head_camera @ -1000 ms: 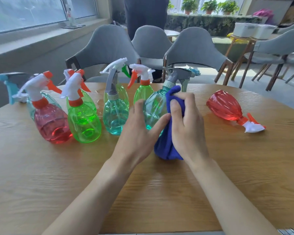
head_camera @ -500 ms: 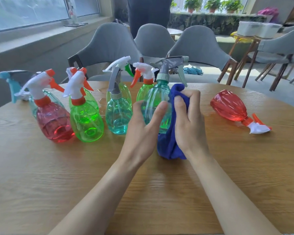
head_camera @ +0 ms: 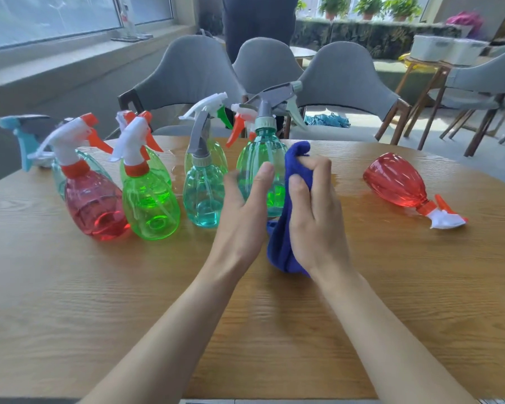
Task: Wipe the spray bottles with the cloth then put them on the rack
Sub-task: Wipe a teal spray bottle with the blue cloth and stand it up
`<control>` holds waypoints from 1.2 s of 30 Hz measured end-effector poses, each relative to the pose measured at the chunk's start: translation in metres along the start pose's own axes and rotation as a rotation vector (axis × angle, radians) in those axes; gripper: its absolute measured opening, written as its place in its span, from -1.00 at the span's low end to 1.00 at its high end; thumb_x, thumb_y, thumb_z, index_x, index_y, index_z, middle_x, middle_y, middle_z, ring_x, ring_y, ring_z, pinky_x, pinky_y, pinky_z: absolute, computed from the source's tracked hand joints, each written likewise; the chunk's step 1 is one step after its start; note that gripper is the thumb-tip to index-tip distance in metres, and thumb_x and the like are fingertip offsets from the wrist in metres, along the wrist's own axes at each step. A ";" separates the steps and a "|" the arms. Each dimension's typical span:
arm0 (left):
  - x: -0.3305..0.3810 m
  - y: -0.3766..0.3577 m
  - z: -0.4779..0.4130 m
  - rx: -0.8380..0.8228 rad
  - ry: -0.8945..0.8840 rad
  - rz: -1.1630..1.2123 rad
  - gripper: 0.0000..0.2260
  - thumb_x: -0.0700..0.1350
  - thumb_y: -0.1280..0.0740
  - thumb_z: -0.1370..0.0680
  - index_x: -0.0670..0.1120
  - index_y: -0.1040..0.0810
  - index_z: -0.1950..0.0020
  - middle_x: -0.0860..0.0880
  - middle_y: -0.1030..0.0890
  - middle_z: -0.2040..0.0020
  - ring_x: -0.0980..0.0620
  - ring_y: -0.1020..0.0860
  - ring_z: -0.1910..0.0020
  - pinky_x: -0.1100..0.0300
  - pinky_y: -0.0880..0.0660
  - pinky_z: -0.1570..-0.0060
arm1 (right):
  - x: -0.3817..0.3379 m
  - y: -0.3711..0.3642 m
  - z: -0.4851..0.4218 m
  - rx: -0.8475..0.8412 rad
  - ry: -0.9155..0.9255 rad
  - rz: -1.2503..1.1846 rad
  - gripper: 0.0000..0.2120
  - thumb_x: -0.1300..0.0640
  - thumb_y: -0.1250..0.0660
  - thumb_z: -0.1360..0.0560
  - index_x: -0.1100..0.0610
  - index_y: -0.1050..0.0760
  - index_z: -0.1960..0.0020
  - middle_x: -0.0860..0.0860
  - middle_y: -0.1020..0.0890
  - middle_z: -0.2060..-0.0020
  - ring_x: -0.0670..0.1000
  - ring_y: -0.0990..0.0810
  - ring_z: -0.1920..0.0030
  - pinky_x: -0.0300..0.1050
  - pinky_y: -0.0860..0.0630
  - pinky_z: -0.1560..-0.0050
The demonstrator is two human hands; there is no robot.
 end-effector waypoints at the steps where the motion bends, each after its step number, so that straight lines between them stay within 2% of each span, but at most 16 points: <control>1: 0.001 0.000 -0.001 -0.003 0.008 0.013 -0.27 0.46 -0.29 -0.53 0.08 -0.34 -0.57 0.14 -0.57 -0.37 0.13 -0.58 -0.37 -0.10 -0.55 -0.37 | -0.001 -0.002 0.003 0.000 0.015 0.021 -0.85 0.15 -0.16 -0.71 0.04 -0.39 -0.26 -0.01 -0.54 -0.12 -0.24 -0.48 -0.05 -0.41 -0.38 -0.03; 3: 0.002 0.001 -0.004 0.013 0.015 0.030 -0.37 0.35 -0.27 -0.64 0.02 -0.34 -0.59 0.12 -0.58 -0.33 0.20 -0.60 -0.31 0.03 -0.58 -0.31 | -0.005 -0.009 0.012 -0.049 0.090 0.071 -0.72 0.18 -0.18 -0.66 0.15 -0.39 -0.36 0.06 -0.45 -0.34 -0.23 -0.45 -0.23 -0.32 -0.44 -0.19; 5: 0.003 0.002 -0.006 0.038 0.002 0.014 -0.46 0.26 -0.20 -0.71 -0.04 -0.38 -0.58 0.14 -0.58 -0.25 0.31 -0.59 -0.18 0.21 -0.52 -0.21 | -0.006 -0.016 0.018 -0.116 0.160 0.108 -0.61 0.20 -0.17 -0.61 0.19 -0.38 -0.43 0.10 -0.30 -0.53 -0.04 -0.39 -0.46 -0.12 -0.45 -0.39; 7: 0.004 0.002 -0.006 0.048 -0.005 0.006 -0.48 0.23 -0.17 -0.72 -0.03 -0.40 -0.58 0.14 -0.58 -0.23 0.34 -0.58 -0.12 0.25 -0.50 -0.14 | -0.006 -0.017 0.017 -0.128 0.190 0.121 -0.58 0.21 -0.17 -0.60 0.19 -0.37 -0.45 0.11 -0.25 -0.57 0.03 -0.34 -0.53 -0.04 -0.44 -0.44; 11: 0.002 -0.002 0.001 0.010 -0.041 -0.004 -0.51 0.23 -0.20 -0.73 0.01 -0.34 -0.58 0.14 -0.61 -0.28 0.32 -0.60 -0.19 0.16 -0.58 -0.22 | -0.004 -0.006 0.003 -0.038 0.092 0.061 -0.61 0.21 -0.17 -0.61 0.15 -0.35 -0.44 0.06 -0.40 -0.39 -0.19 -0.41 -0.33 -0.38 -0.34 -0.28; 14: -0.004 -0.006 0.005 -0.054 -0.083 -0.057 -0.32 0.40 -0.20 -0.62 0.18 -0.15 -0.67 0.09 -0.45 -0.56 0.17 -0.44 -0.52 -0.04 -0.39 -0.54 | -0.002 0.001 -0.004 -0.029 -0.097 -0.093 -0.61 0.16 -0.12 -0.57 0.02 -0.32 -0.40 0.01 -0.46 -0.20 -0.20 -0.43 -0.09 -0.34 -0.34 -0.12; 16: -0.006 -0.006 0.004 -0.057 -0.109 -0.086 -0.28 0.45 -0.19 -0.57 0.26 -0.08 -0.67 0.06 -0.39 -0.61 0.11 -0.39 -0.57 -0.08 -0.35 -0.58 | -0.007 -0.001 0.001 -0.065 -0.059 -0.066 -0.55 0.20 -0.12 -0.56 0.09 -0.31 -0.45 0.01 -0.43 -0.26 -0.27 -0.41 -0.16 -0.42 -0.32 -0.16; 18: -0.008 -0.005 0.000 -0.036 -0.119 -0.101 -0.31 0.43 -0.17 -0.58 0.25 -0.10 -0.66 0.03 -0.42 -0.58 0.09 -0.44 -0.53 -0.07 -0.37 -0.56 | -0.010 -0.006 0.008 -0.115 0.057 0.008 -0.51 0.26 -0.15 -0.57 0.19 -0.31 -0.49 0.06 -0.35 -0.44 -0.30 -0.33 -0.38 -0.50 -0.24 -0.31; 21: -0.007 -0.003 -0.001 -0.010 -0.154 -0.108 -0.35 0.33 -0.19 -0.64 0.15 -0.14 -0.68 0.02 -0.46 -0.55 0.12 -0.46 -0.51 -0.03 -0.38 -0.55 | -0.008 -0.008 0.006 -0.150 0.124 0.035 -0.51 0.28 -0.17 -0.61 0.20 -0.30 -0.54 0.08 -0.28 -0.56 -0.05 -0.26 -0.57 -0.43 -0.18 -0.45; 24: -0.003 -0.003 0.001 -0.010 -0.176 -0.118 -0.41 0.24 -0.24 -0.72 0.03 -0.18 -0.67 0.04 -0.52 -0.49 0.16 -0.49 -0.46 -0.01 -0.40 -0.53 | -0.003 0.000 -0.001 -0.105 0.074 0.007 -0.54 0.17 -0.16 -0.66 0.15 -0.30 -0.55 0.06 -0.43 -0.42 -0.01 -0.42 -0.42 -0.34 -0.29 -0.41; 26: -0.003 -0.005 0.004 -0.035 -0.158 -0.076 -0.43 0.22 -0.25 -0.72 0.01 -0.24 -0.65 0.08 -0.59 -0.41 0.20 -0.54 -0.40 -0.01 -0.43 -0.50 | -0.002 0.005 -0.006 -0.065 -0.007 -0.064 -0.62 0.10 -0.15 -0.67 0.08 -0.35 -0.48 -0.04 -0.55 -0.17 -0.10 -0.51 -0.13 -0.24 -0.42 -0.21; 28: -0.002 -0.006 0.006 -0.054 -0.136 -0.035 -0.36 0.34 -0.26 -0.65 0.02 -0.31 -0.62 0.09 -0.60 -0.40 0.19 -0.54 -0.40 -0.07 -0.44 -0.50 | -0.001 0.010 -0.011 -0.017 -0.132 -0.199 -0.78 0.10 -0.15 -0.65 0.04 -0.44 -0.27 -0.16 -0.54 0.14 -0.14 -0.47 0.14 -0.21 -0.43 0.05; 30: 0.000 -0.006 0.007 -0.062 -0.123 -0.038 -0.29 0.42 -0.24 -0.57 0.03 -0.37 -0.59 0.10 -0.59 -0.42 0.15 -0.53 -0.43 -0.09 -0.42 -0.51 | 0.005 0.013 -0.014 0.034 -0.301 -0.404 -0.89 0.07 -0.15 -0.61 0.01 -0.46 -0.04 -0.15 -0.53 0.21 -0.12 -0.47 0.15 -0.14 -0.43 0.06; 32: 0.003 -0.004 0.003 -0.054 -0.093 0.004 -0.41 0.39 -0.23 -0.61 0.04 -0.47 -0.49 0.19 -0.65 -0.30 0.21 -0.59 -0.34 -0.05 -0.51 -0.42 | 0.010 0.010 -0.011 0.027 -0.408 -0.535 -0.88 0.02 -0.17 -0.58 -0.01 -0.46 0.06 -0.01 -0.53 0.11 -0.01 -0.49 0.05 0.03 -0.43 -0.06; 34: 0.006 -0.002 -0.001 -0.037 -0.041 0.105 -0.64 0.28 -0.24 -0.69 0.09 -0.56 -0.33 0.29 -0.67 -0.11 0.33 -0.64 -0.17 0.03 -0.62 -0.22 | 0.010 0.006 -0.005 -0.017 -0.409 -0.484 -0.87 -0.01 -0.18 -0.58 -0.06 -0.45 0.12 0.02 -0.49 0.11 0.03 -0.45 0.06 0.10 -0.41 -0.05; 36: 0.009 0.001 -0.003 -0.027 -0.008 0.124 -0.64 0.31 -0.29 -0.62 0.12 -0.62 -0.24 0.22 -0.69 -0.11 0.22 -0.66 -0.19 -0.10 -0.64 -0.23 | 0.008 0.006 -0.001 -0.030 -0.394 -0.418 -0.85 0.01 -0.17 -0.58 -0.01 -0.42 0.14 -0.01 -0.45 0.17 0.02 -0.42 0.11 0.09 -0.37 0.01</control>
Point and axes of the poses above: each hand's wrist, its own z-axis away from the middle knuckle, its own y-axis out of the back of the hand, x = y × z, the point moved 2 cm from there along -z, towards the middle knuckle
